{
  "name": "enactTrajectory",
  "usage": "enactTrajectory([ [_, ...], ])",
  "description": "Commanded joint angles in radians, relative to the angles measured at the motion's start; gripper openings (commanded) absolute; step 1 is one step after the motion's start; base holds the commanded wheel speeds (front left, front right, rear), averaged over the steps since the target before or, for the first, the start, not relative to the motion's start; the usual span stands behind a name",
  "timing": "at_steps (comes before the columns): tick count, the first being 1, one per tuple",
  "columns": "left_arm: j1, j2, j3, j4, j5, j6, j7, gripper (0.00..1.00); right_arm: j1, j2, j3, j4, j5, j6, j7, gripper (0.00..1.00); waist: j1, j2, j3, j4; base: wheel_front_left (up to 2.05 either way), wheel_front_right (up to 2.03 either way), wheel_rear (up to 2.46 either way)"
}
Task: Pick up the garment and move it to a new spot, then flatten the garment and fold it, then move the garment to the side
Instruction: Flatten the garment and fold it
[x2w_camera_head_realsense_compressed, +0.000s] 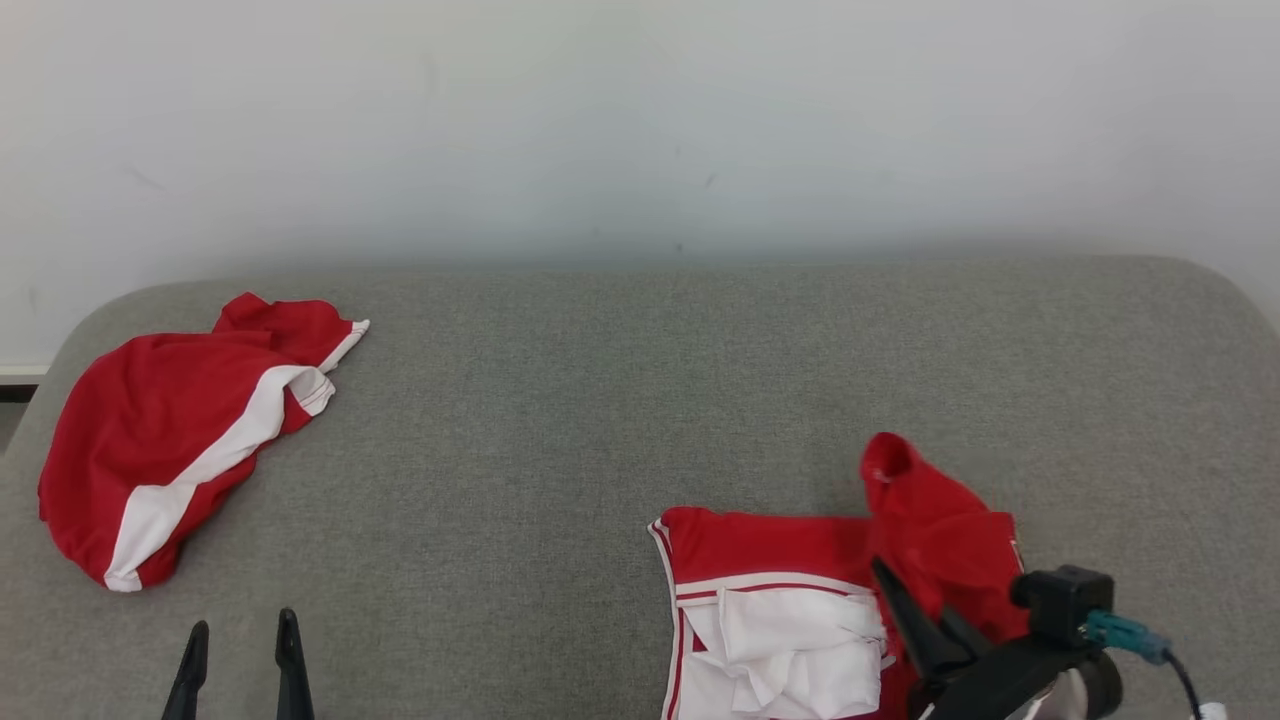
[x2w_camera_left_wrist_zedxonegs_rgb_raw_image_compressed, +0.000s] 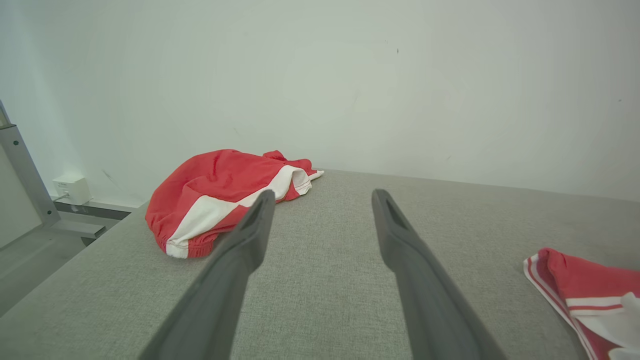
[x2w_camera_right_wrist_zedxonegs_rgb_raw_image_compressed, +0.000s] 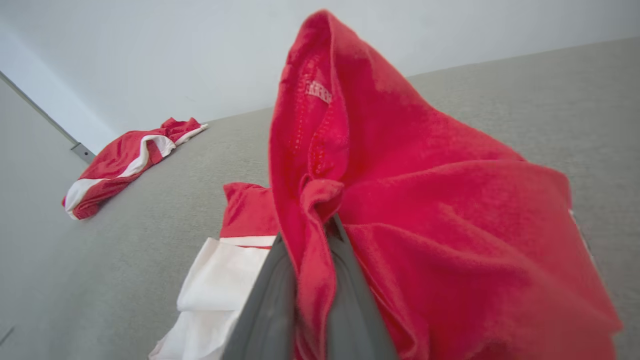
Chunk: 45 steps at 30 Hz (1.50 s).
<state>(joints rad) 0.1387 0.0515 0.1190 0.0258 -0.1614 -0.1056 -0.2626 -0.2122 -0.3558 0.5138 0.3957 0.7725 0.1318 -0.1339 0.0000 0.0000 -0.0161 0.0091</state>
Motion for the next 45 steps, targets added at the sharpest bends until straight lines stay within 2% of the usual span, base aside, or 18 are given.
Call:
enactTrajectory([
  [1,-0.006,-0.001,0.001,0.005,-0.005,-0.001,-0.003,1.00,0.016,0.019,0.009,-0.024,-0.012,-0.003,0.009,0.00,0.0000,0.0000,0.001,0.008,0.00,0.00,0.00],
  [9,-0.014,-0.001,-0.019,0.007,-0.007,0.007,-0.003,1.00,0.052,0.139,0.049,-0.094,-0.056,-0.003,0.053,0.00,0.0000,0.0000,0.005,0.041,0.00,0.00,0.00],
  [13,-0.021,-0.001,-0.023,0.015,-0.007,0.003,-0.003,1.00,0.048,0.194,0.058,-0.067,-0.065,-0.003,0.052,0.00,0.0000,0.0000,0.007,0.054,0.00,0.00,0.00],
  [18,-0.032,-0.001,-0.028,0.026,-0.006,0.001,-0.003,1.00,0.026,0.235,0.054,0.022,-0.097,-0.003,0.025,0.00,0.0000,0.0000,0.008,0.066,0.00,0.00,0.00],
  [19,-0.033,-0.001,-0.028,0.027,-0.006,0.000,-0.003,1.00,0.022,0.238,0.051,0.041,-0.104,-0.003,0.015,0.44,0.0000,0.0000,0.009,0.068,0.00,0.00,0.00],
  [20,-0.035,-0.001,-0.028,0.028,-0.007,0.000,-0.003,1.00,0.015,0.241,0.051,0.059,-0.107,-0.003,0.006,0.99,0.0000,0.0000,0.009,0.070,0.00,0.00,0.00],
  [27,-0.025,-0.001,-0.017,0.024,-0.011,0.002,-0.003,1.00,-0.015,0.235,0.055,0.089,-0.115,-0.003,-0.071,1.00,0.0000,0.0000,0.005,0.063,0.00,0.00,0.00],
  [31,-0.018,-0.001,-0.011,0.020,-0.013,0.005,-0.003,1.00,-0.019,0.195,0.020,0.056,-0.124,-0.003,-0.113,1.00,0.0000,0.0000,0.002,0.047,0.00,0.00,0.00],
  [37,-0.014,-0.001,0.000,0.008,-0.008,0.006,-0.003,1.00,0.025,0.147,-0.123,-0.039,-0.154,-0.003,-0.131,1.00,0.0000,0.0000,-0.002,0.023,0.00,0.00,0.00],
  [42,-0.008,-0.001,0.007,-0.009,-0.006,0.010,-0.003,1.00,0.112,0.155,-0.282,-0.153,-0.231,-0.003,-0.132,1.00,0.0000,0.0000,0.000,0.003,0.00,0.00,0.00],
  [45,0.001,-0.001,0.006,-0.023,-0.005,0.019,-0.003,1.00,0.163,0.170,-0.343,-0.204,-0.270,-0.003,-0.132,1.00,0.0000,0.0000,0.000,-0.010,0.00,0.00,0.00],
])
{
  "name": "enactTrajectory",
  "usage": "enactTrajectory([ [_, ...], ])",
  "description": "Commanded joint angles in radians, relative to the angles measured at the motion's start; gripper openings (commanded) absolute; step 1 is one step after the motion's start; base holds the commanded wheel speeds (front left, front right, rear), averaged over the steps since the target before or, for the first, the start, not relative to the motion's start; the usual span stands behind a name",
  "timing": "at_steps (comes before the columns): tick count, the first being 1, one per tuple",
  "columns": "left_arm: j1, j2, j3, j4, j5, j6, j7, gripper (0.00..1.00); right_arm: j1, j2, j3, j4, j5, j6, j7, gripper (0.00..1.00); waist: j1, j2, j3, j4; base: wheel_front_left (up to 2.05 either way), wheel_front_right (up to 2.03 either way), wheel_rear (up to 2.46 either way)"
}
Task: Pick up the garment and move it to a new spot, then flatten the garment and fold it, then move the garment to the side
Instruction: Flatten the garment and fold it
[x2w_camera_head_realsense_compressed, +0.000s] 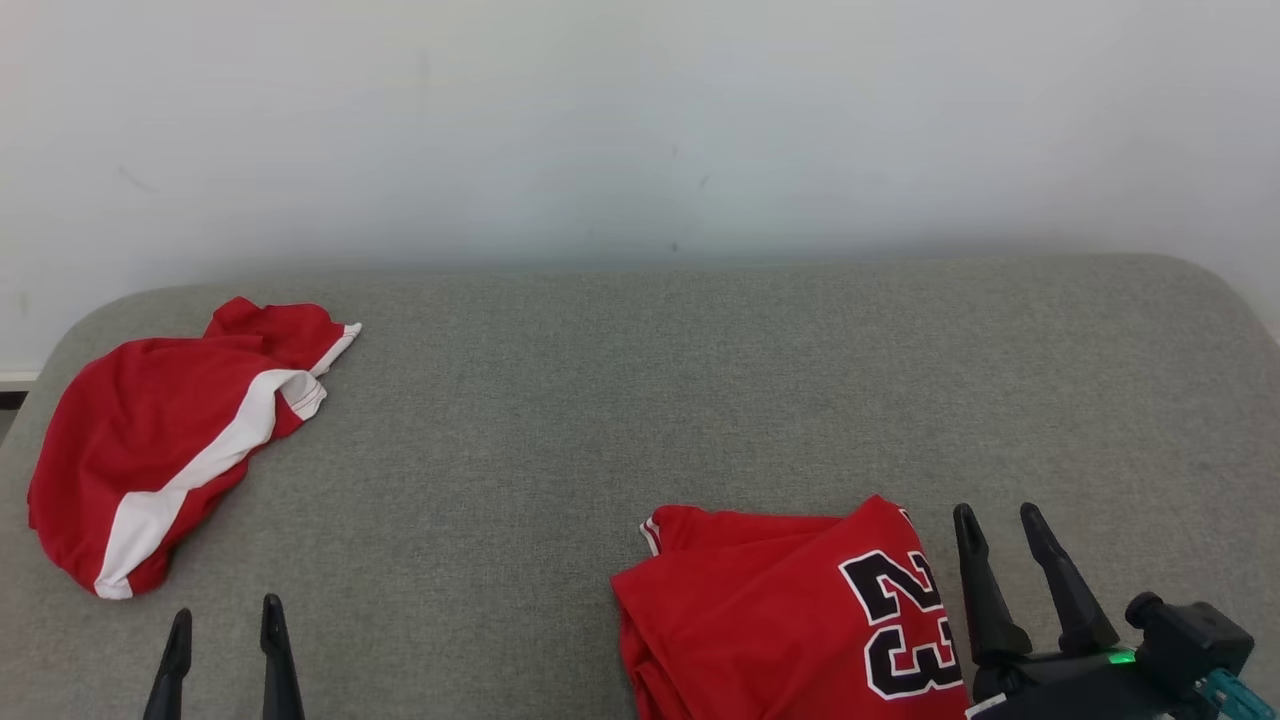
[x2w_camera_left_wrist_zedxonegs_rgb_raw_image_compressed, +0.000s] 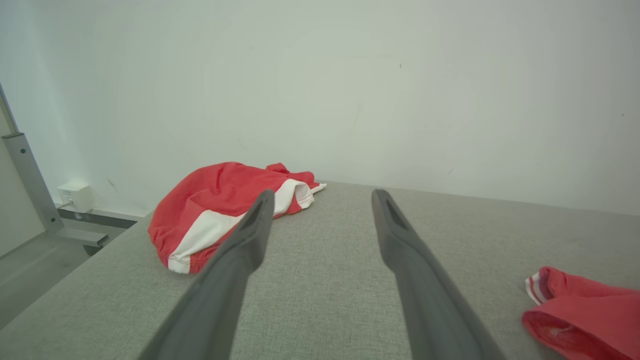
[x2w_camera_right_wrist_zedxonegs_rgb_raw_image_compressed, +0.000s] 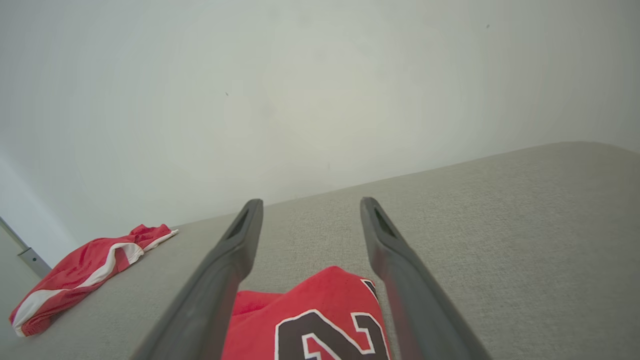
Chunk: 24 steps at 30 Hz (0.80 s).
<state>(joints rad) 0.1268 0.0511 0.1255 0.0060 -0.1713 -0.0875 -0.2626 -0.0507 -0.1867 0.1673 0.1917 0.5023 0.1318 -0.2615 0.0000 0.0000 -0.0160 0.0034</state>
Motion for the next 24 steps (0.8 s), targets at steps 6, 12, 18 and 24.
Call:
enactTrajectory([
  [6,0.020,-0.001,0.016,-0.015,0.009,0.002,-0.003,1.00,0.088,0.033,-0.068,-0.081,-0.055,-0.003,-0.005,1.00,0.0000,0.0000,-0.002,-0.030,0.00,0.00,0.00],
  [12,0.042,-0.001,0.012,-0.013,0.034,-0.004,-0.003,1.00,0.138,0.057,-0.097,-0.100,-0.076,-0.003,-0.004,1.00,0.0000,0.0000,-0.014,-0.046,0.00,0.00,0.00],
  [18,0.065,0.007,-0.022,-0.001,0.068,-0.027,-0.003,1.00,0.155,0.056,-0.095,-0.084,-0.087,-0.003,-0.005,1.00,0.0000,0.0000,-0.029,-0.052,0.00,0.00,0.00],
  [24,0.086,0.050,-0.083,0.009,0.058,-0.042,-0.003,1.00,0.147,0.035,-0.080,-0.057,-0.091,-0.003,-0.005,1.00,0.0000,0.0000,-0.043,-0.044,0.00,0.00,0.00],
])
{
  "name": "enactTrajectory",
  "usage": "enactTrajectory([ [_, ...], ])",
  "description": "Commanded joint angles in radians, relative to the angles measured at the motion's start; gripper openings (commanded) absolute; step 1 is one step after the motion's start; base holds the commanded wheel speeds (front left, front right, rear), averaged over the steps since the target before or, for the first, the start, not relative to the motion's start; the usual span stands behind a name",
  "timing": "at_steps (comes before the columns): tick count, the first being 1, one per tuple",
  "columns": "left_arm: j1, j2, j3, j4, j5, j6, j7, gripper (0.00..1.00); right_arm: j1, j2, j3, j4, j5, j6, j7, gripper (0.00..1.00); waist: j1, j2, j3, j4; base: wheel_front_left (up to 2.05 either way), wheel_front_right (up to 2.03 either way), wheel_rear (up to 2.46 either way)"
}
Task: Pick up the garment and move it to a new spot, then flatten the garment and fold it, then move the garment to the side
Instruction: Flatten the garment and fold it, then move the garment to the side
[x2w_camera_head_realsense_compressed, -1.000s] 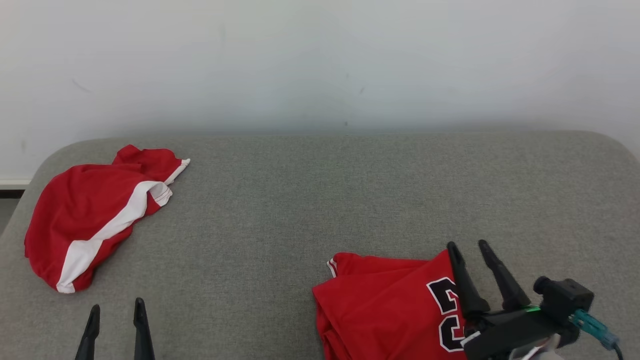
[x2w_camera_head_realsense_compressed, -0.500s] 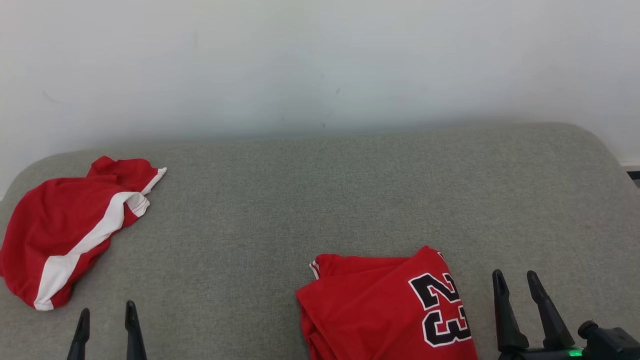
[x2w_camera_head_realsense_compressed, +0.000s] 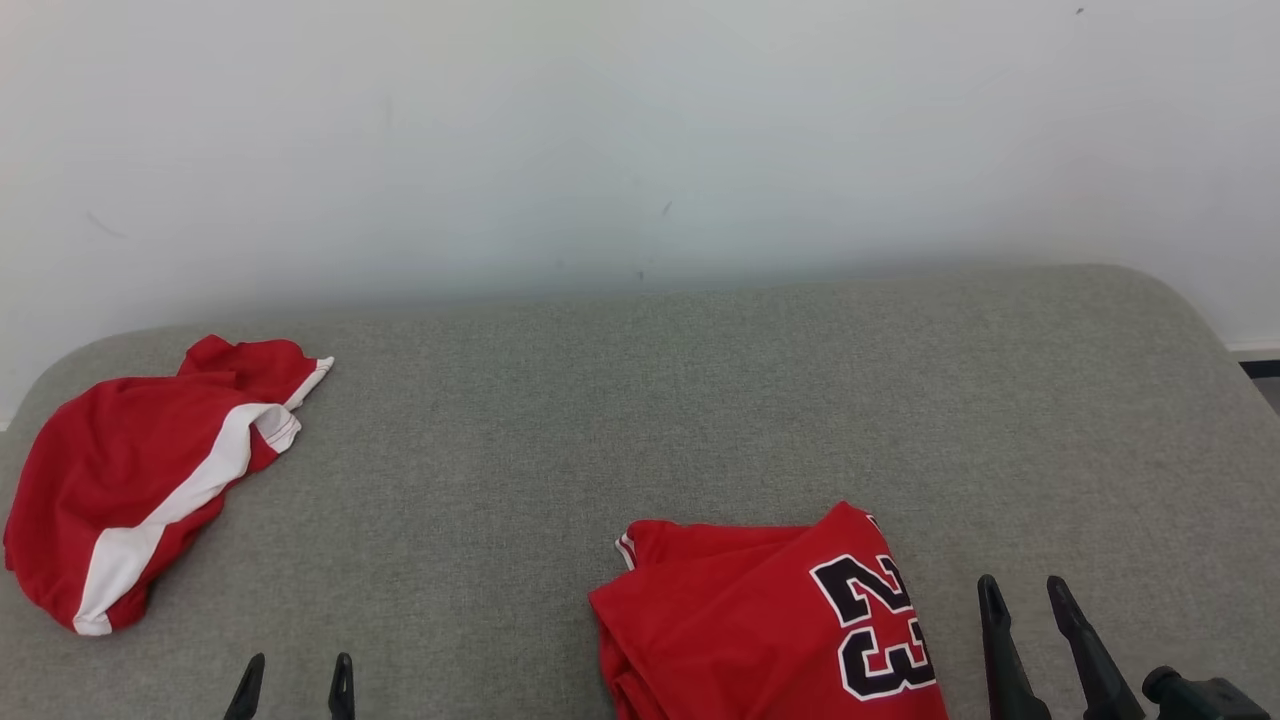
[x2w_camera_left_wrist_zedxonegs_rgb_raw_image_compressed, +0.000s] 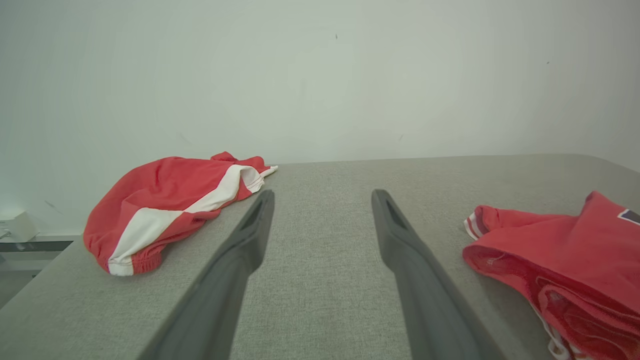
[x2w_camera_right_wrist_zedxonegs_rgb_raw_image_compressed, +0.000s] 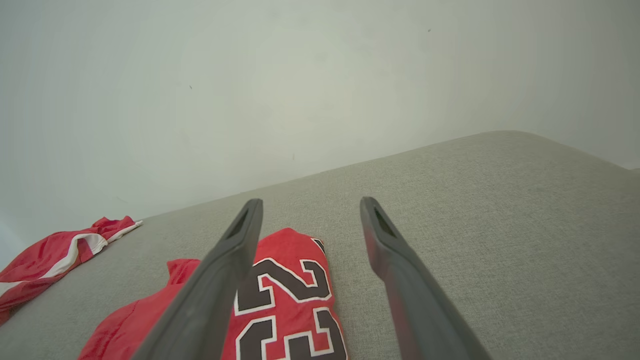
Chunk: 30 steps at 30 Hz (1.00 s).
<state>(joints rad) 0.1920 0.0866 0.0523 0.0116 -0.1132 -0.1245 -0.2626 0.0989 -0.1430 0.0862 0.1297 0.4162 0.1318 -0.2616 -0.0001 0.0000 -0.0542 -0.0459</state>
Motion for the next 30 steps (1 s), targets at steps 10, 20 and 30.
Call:
enactTrajectory([
  [10,0.031,0.051,-0.063,0.001,-0.052,-0.005,-0.003,1.00,-0.009,-0.034,0.030,0.040,-0.004,-0.003,-0.004,1.00,0.0001,0.0000,-0.015,0.024,0.00,0.00,0.00],
  [20,0.032,0.069,-0.059,-0.002,-0.068,-0.005,-0.003,1.00,-0.011,-0.045,0.044,0.067,0.004,-0.003,-0.004,1.00,0.0001,0.0000,-0.019,0.030,0.00,0.00,0.00],
  [30,0.034,0.067,-0.056,0.001,-0.065,-0.005,-0.003,1.00,-0.009,-0.043,0.050,0.075,-0.001,-0.003,-0.004,1.00,0.0001,0.0000,-0.018,0.032,0.00,0.00,0.00],
])
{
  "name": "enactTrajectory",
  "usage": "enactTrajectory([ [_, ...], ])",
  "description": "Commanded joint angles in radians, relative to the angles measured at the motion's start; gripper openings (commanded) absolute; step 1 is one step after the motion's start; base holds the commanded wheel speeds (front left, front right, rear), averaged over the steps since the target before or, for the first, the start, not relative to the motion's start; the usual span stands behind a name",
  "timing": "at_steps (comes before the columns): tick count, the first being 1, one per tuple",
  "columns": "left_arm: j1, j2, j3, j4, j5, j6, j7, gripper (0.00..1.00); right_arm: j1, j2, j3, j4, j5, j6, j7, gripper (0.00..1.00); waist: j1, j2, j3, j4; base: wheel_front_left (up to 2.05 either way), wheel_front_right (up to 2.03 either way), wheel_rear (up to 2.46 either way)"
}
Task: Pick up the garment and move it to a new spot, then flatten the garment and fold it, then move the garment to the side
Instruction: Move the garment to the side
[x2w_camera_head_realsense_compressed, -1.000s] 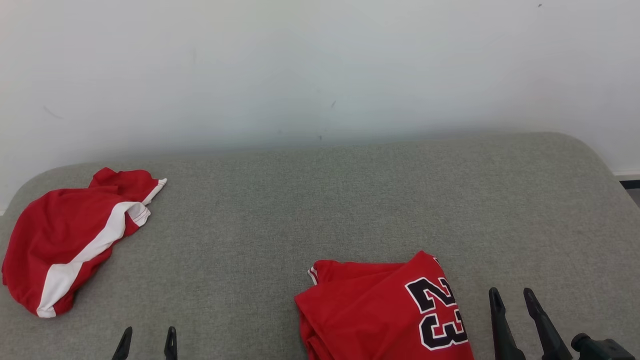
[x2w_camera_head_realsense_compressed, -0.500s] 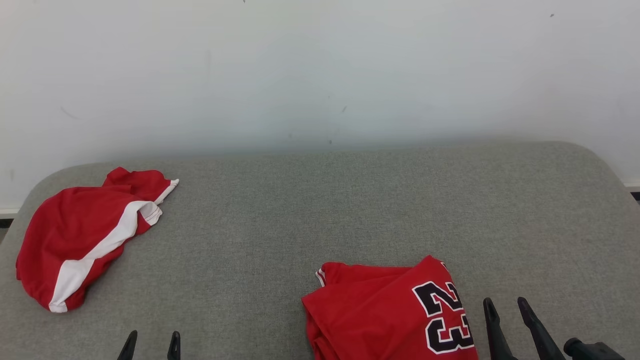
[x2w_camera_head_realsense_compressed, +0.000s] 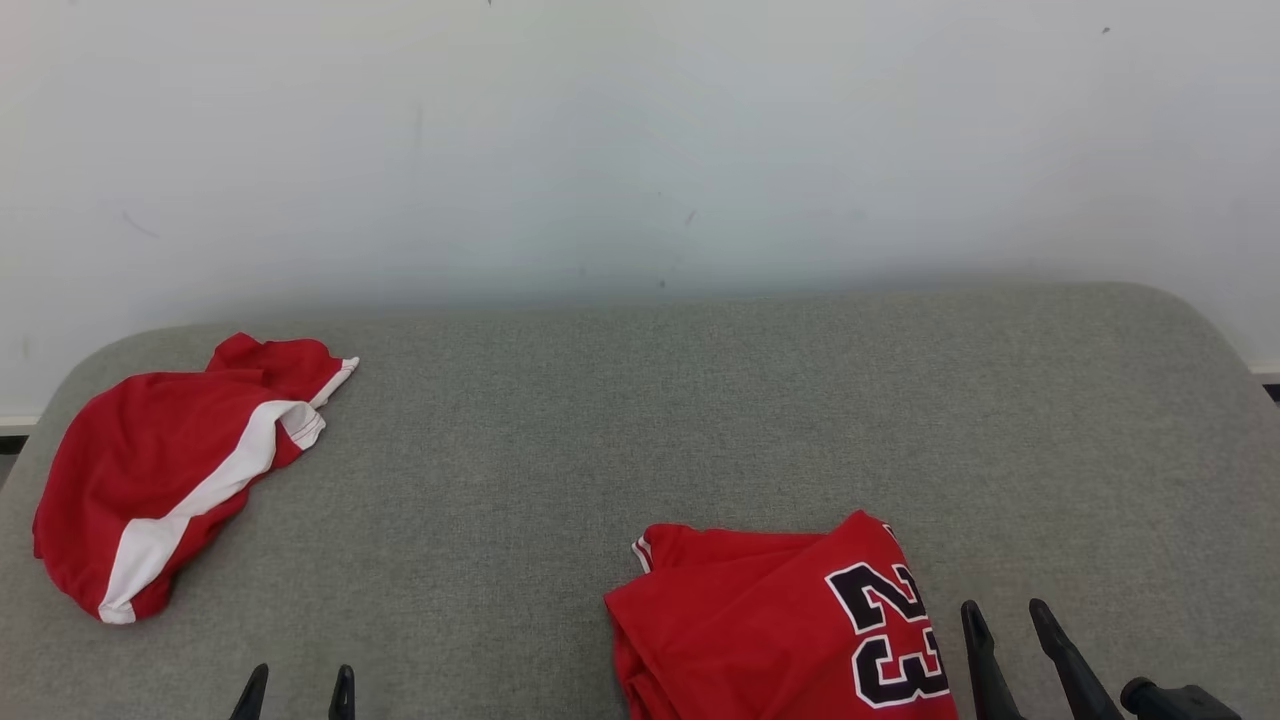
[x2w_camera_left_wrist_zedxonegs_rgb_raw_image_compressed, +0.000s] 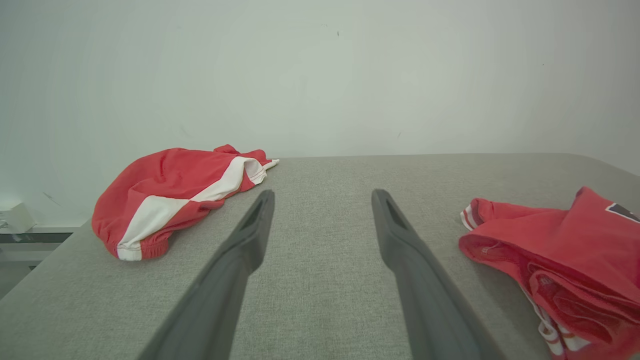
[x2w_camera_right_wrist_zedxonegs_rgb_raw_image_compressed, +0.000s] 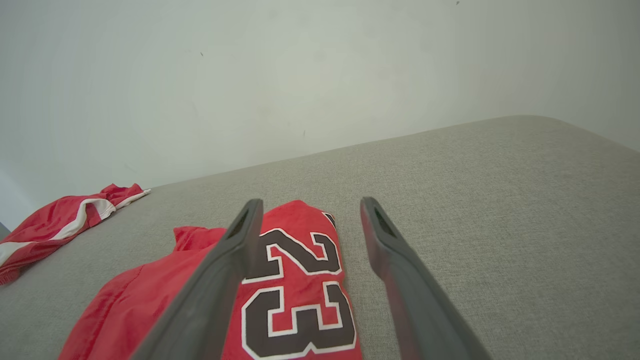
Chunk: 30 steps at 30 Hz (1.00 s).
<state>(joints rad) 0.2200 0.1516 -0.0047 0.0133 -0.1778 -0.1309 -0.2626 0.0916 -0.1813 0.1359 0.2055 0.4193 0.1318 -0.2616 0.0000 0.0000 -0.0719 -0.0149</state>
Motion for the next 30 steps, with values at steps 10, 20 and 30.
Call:
enactTrajectory([
  [10,-0.017,-0.012,0.007,0.005,0.023,0.002,-0.003,1.00,-0.084,-0.030,0.038,0.048,-0.010,-0.003,-0.004,1.00,0.0000,0.0000,0.015,0.024,0.00,0.00,0.00],
  [20,-0.038,-0.031,0.003,0.015,0.044,0.002,-0.003,1.00,-0.229,-0.058,0.073,0.287,-0.012,-0.003,0.054,1.00,0.0000,0.0000,0.039,0.065,0.00,0.00,0.00],
  [30,-0.058,-0.033,0.003,0.022,0.048,0.002,-0.003,1.00,-0.323,-0.038,0.117,0.561,0.026,-0.003,0.068,1.00,0.0000,0.0000,0.065,0.102,0.00,0.00,0.00],
])
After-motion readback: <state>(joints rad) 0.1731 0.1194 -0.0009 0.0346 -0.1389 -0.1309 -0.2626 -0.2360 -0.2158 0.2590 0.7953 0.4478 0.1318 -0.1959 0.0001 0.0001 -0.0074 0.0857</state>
